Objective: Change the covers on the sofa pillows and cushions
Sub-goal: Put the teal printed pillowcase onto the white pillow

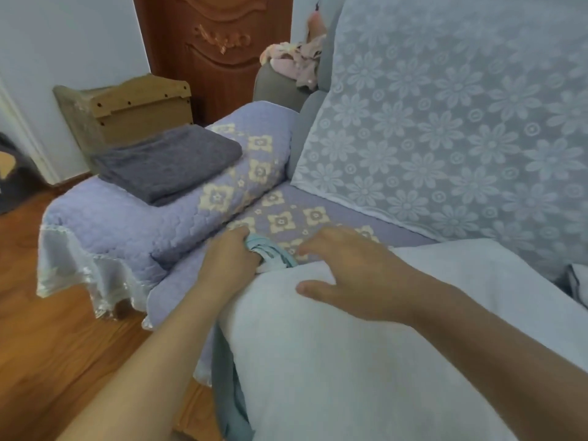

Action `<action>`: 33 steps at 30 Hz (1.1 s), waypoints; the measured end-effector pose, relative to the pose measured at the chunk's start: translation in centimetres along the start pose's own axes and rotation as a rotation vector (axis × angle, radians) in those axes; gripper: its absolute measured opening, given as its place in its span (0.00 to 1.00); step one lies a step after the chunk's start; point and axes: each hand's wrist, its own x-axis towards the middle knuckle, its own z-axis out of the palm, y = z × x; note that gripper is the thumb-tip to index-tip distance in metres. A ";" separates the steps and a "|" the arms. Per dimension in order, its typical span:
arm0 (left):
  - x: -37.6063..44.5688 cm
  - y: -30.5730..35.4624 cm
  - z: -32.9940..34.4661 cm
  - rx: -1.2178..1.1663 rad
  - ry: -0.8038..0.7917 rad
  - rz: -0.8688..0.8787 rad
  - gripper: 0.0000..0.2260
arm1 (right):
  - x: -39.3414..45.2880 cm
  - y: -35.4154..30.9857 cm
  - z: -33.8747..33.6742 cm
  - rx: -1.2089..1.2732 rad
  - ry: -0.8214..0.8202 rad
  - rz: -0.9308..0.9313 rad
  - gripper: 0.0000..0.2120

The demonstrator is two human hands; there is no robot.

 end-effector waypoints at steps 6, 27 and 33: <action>0.0 -0.6 -0.9 -0.013 0.008 0.011 0.06 | 4.6 -1.4 5.8 -0.116 -0.200 0.055 0.29; -3.2 4.0 -0.2 -0.251 0.103 0.078 0.04 | 4.3 2.2 4.3 0.132 0.400 0.287 0.16; -4.0 4.7 1.1 -0.260 0.063 0.187 0.05 | 4.3 2.1 6.1 0.107 0.553 0.241 0.14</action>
